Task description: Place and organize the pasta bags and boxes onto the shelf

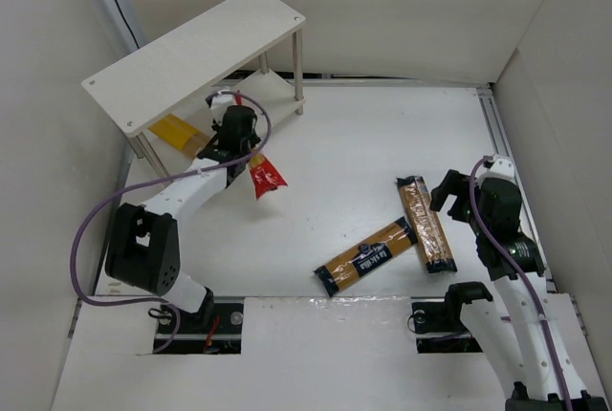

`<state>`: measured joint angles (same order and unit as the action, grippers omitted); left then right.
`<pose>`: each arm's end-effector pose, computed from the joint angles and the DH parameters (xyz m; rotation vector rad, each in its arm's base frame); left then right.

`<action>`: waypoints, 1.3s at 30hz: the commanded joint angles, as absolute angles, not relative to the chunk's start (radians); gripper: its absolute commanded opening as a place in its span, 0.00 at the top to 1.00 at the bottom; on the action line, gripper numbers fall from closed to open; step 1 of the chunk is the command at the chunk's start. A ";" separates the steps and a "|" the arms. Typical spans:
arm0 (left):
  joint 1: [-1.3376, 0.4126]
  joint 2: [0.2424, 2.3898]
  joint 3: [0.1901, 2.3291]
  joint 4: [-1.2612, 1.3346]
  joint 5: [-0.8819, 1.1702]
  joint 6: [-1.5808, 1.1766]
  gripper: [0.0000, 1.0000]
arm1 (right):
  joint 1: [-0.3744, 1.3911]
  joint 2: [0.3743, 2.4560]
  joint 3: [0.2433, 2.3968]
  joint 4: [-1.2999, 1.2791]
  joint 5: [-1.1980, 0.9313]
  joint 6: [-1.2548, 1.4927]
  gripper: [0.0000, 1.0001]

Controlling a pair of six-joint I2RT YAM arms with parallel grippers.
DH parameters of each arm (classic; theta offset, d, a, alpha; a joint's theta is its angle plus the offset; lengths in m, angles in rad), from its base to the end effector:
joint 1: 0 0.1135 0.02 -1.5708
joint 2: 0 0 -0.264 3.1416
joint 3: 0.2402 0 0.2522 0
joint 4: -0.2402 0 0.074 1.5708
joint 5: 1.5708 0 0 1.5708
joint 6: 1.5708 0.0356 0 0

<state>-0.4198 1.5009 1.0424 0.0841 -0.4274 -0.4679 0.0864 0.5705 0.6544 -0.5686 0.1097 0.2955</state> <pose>0.3227 -0.1279 0.2833 -0.3255 1.8864 -0.1831 0.1335 0.0077 0.2854 0.2820 2.0352 0.1245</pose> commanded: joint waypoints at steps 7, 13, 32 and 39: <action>-0.273 1.525 1.212 0.187 -0.511 -0.820 1.00 | 0.092 0.572 0.678 -0.549 0.129 0.301 0.00; -0.202 1.607 1.200 0.376 -0.523 -0.888 1.00 | 0.092 0.592 0.687 -0.558 0.138 0.301 0.00; -0.164 1.835 1.299 0.721 -0.591 -0.816 0.29 | 0.092 0.569 0.706 -0.549 0.133 0.281 0.00; -0.164 1.730 1.115 0.907 -0.258 -0.643 0.00 | 0.092 0.558 0.706 -0.540 0.101 0.272 0.00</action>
<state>-0.1638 1.8324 1.1561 0.7399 -0.4328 -0.7380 0.0864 0.5659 0.6598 -0.5694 0.1284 0.2836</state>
